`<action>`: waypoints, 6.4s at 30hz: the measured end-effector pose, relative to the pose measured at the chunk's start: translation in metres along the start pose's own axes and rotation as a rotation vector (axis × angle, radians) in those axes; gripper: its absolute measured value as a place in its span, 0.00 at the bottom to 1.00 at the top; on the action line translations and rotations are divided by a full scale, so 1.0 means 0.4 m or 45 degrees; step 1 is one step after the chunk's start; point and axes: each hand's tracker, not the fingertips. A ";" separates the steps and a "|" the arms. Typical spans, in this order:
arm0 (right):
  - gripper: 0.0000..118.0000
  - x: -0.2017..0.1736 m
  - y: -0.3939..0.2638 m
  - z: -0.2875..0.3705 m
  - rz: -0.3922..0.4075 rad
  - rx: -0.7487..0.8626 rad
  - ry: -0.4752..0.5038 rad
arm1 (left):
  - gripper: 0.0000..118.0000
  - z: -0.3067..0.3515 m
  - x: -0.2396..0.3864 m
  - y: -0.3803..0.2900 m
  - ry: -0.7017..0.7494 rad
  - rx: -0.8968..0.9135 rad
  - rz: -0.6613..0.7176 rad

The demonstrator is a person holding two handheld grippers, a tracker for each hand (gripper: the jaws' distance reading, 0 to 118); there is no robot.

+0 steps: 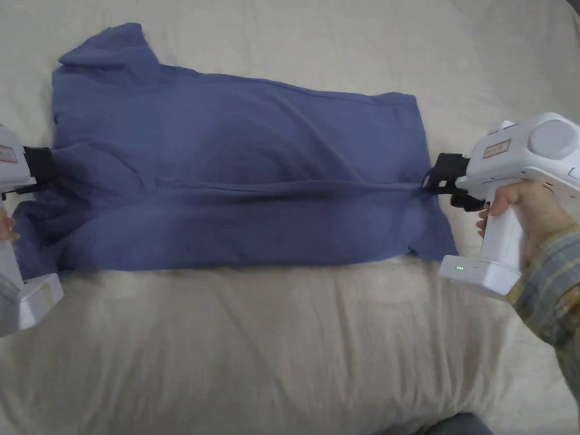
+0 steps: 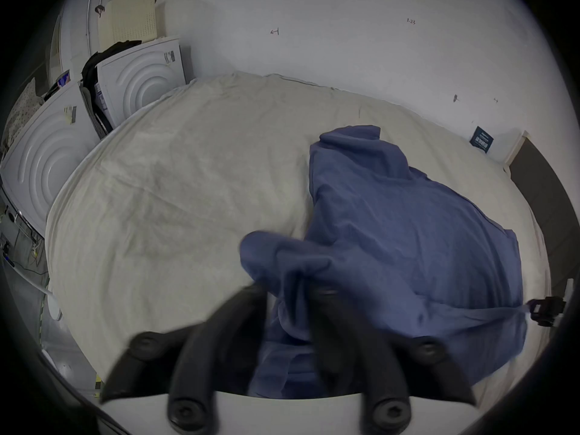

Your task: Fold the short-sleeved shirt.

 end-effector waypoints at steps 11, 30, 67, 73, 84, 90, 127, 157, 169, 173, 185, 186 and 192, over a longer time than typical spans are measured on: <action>0.93 -0.001 -0.143 0.291 0.314 0.495 0.055 | 1.00 0.276 -0.023 -0.057 -0.054 0.536 -0.139; 0.29 -0.109 -0.516 0.528 0.509 1.093 0.212 | 0.06 0.562 -0.033 -0.323 -0.027 0.915 -0.329; 0.01 -0.140 -0.427 0.381 0.489 0.831 0.169 | 0.08 0.045 -0.044 -0.159 -0.104 -0.336 -0.238; 0.06 -0.097 -0.331 0.359 0.470 0.641 0.097 | 0.06 0.115 -0.041 -0.129 -0.122 -0.195 -0.288; 0.98 0.031 -0.178 0.082 0.272 0.014 -0.086 | 0.06 0.159 -0.059 -0.126 -0.157 -0.097 -0.214; 0.86 0.033 -0.208 -0.020 0.198 -0.071 -0.133 | 0.06 0.127 -0.065 -0.149 -0.135 -0.150 -0.200; 0.92 0.108 -0.452 0.471 0.354 0.418 0.024 | 1.00 0.472 -0.213 -0.290 -0.116 0.259 -0.116; 0.01 -0.143 -0.517 0.535 0.472 1.066 0.210 | 0.00 0.529 0.023 -0.270 -0.170 0.859 -0.354; 0.01 -0.157 -0.412 0.458 0.454 0.968 0.205 | 0.99 0.225 0.025 0.132 -0.270 0.175 -0.218; 0.01 -0.151 -0.367 0.400 0.444 0.909 0.183 | 0.99 0.057 0.032 0.215 -0.245 0.044 -0.172; 0.01 -0.098 -0.301 0.220 0.384 0.744 0.066 | 0.70 -0.319 0.026 0.265 0.004 -0.199 -0.240; 0.01 -0.095 -0.301 0.211 0.386 0.734 0.056 | 0.57 -0.323 0.022 0.260 -0.010 -0.210 -0.245; 0.01 -0.083 -0.283 0.206 0.336 0.717 0.051 | 0.00 -0.283 0.054 0.233 -0.070 -0.221 -0.251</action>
